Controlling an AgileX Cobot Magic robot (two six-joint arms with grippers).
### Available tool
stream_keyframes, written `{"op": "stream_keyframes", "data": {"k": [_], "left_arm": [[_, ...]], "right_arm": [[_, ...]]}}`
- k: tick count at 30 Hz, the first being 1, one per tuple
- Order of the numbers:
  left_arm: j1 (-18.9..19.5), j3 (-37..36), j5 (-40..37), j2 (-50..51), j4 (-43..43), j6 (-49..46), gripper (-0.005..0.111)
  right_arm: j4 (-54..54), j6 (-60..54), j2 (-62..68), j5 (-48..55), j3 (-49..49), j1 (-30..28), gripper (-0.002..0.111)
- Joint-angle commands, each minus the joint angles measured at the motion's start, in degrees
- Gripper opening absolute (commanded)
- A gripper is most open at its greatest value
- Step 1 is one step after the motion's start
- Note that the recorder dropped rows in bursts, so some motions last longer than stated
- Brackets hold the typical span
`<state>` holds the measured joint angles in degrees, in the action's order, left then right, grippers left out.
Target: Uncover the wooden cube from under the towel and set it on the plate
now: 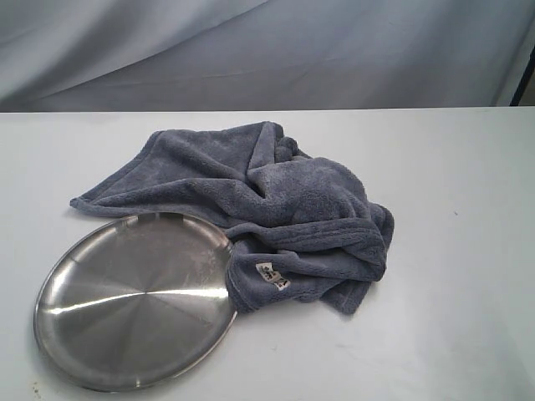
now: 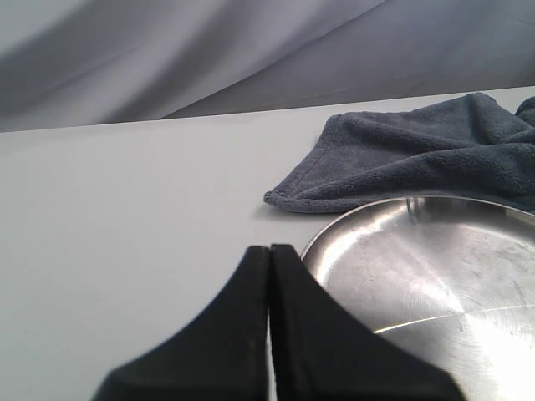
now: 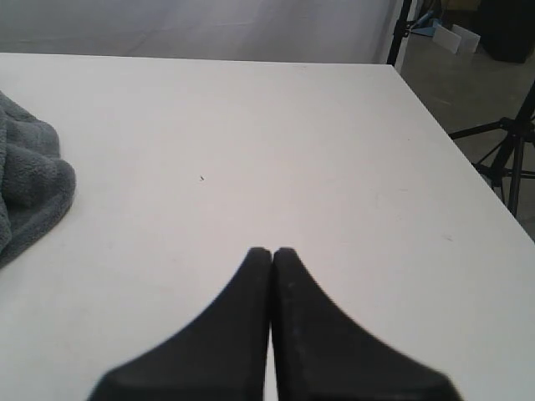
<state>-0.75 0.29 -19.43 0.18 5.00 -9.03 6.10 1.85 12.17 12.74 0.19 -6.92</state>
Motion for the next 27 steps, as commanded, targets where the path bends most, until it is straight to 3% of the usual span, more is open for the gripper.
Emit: {"op": "stream_keyframes", "data": {"k": [1,23,27], "left_arm": [[0.1,-0.3,0.8,-0.2,0.3,0.0,0.001],[0.1,-0.3,0.8,-0.2,0.3,0.0,0.001],[0.1,-0.3,0.8,-0.2,0.3,0.0,0.001]], "right_arm": [[0.4,0.3,0.2,-0.6,-0.2,-0.4,0.0],[0.8,-0.2,0.2,-0.6,-0.2,-0.4,0.0],[2.2,-0.6,0.2,-5.9,-0.2,-0.4,0.0]]}}
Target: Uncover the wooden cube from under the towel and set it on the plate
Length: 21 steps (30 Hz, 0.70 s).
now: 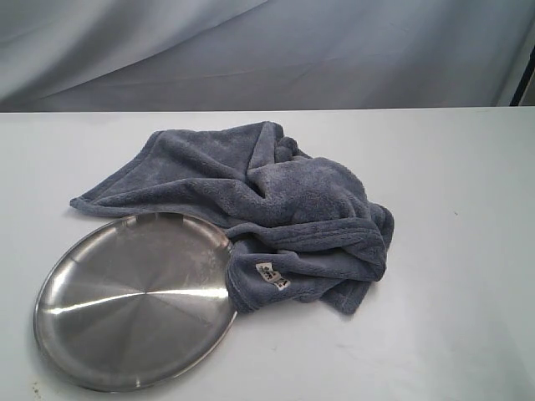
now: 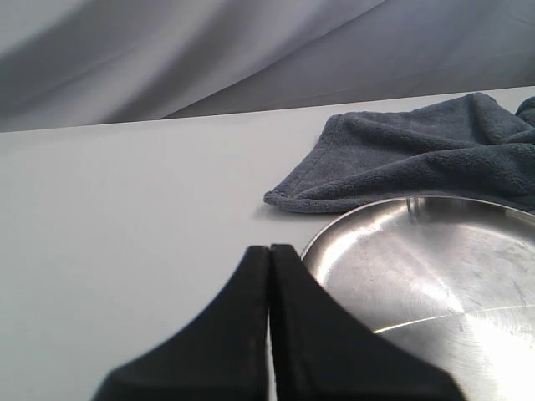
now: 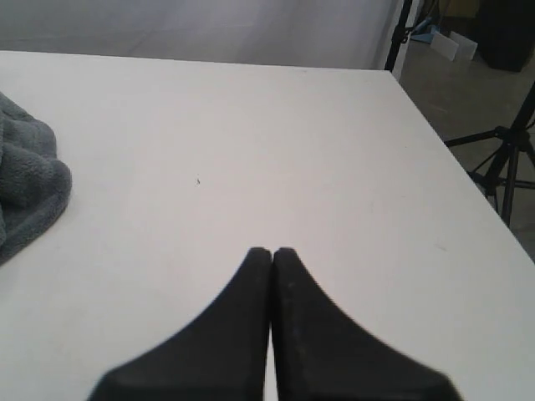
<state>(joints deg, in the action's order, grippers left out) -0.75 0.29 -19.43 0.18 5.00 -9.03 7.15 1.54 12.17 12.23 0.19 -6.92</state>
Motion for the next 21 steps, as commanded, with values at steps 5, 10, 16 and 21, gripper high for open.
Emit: {"op": "stream_keyframes", "data": {"k": [5,10,16,21], "left_arm": [[0.1,-0.3,0.8,-0.2,0.3,0.0,0.001],[0.1,-0.3,0.8,-0.2,0.3,0.0,0.001],[0.1,-0.3,0.8,-0.2,0.3,0.0,0.001],[0.1,-0.3,0.8,-0.2,0.3,0.0,0.001]], "right_arm": [[0.6,-0.4,0.2,-12.2,-0.2,-0.4,0.0],[2.5,-0.9,0.2,-23.4,-0.2,-0.4,0.0],[2.5,1.3,0.2,-37.1,-0.2,-0.4,0.0],[2.5,8.8,0.2,-51.1,-0.2,-0.4,0.0]]}}
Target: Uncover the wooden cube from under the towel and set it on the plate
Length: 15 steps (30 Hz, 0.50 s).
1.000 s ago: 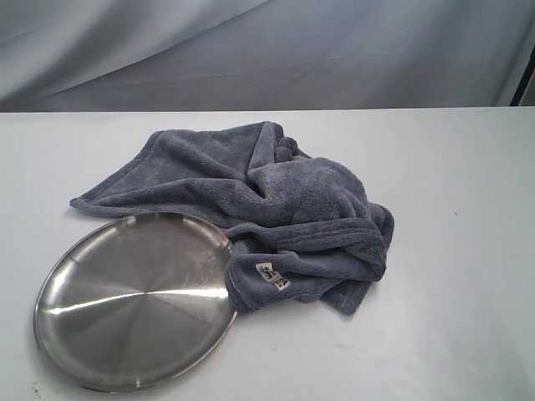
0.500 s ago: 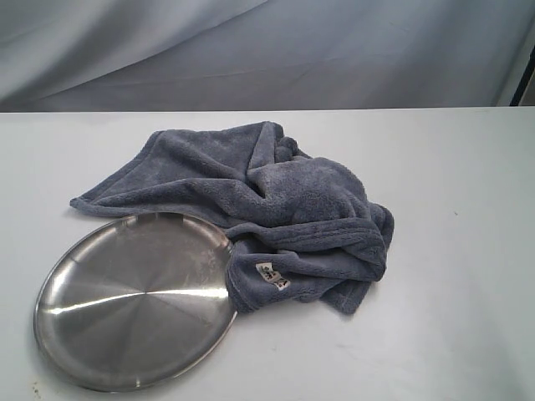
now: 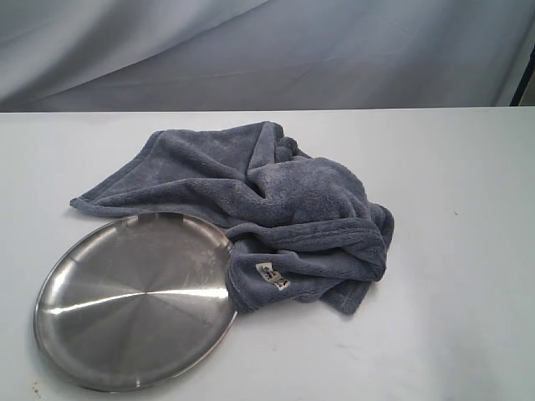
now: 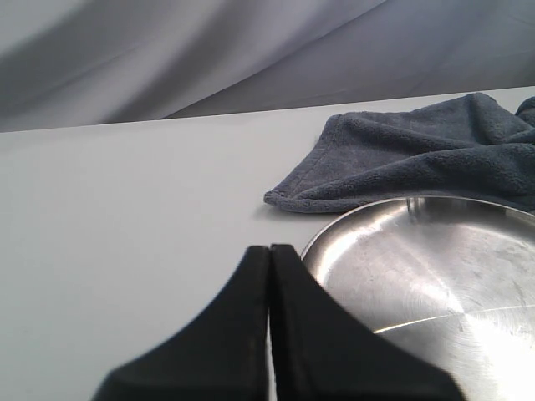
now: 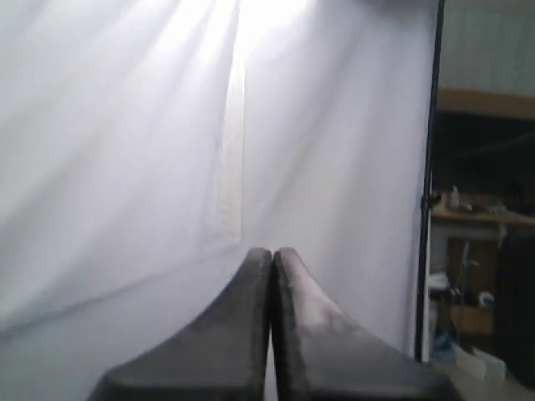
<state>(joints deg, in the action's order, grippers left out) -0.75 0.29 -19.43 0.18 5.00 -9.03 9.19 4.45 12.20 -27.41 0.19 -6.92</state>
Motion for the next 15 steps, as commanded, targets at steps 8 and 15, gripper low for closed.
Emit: {"op": "stream_keyframes", "data": {"k": [8,15], "left_arm": [[0.1,-0.3,0.8,-0.2,0.3,0.0,0.001],[0.1,-0.3,0.8,-0.2,0.3,0.0,0.001]], "right_arm": [[-6.4,7.4,0.2,-30.9,0.4,-0.4,0.0],[2.3,6.3,0.2,-16.6,13.8,-0.4,0.0]]}}
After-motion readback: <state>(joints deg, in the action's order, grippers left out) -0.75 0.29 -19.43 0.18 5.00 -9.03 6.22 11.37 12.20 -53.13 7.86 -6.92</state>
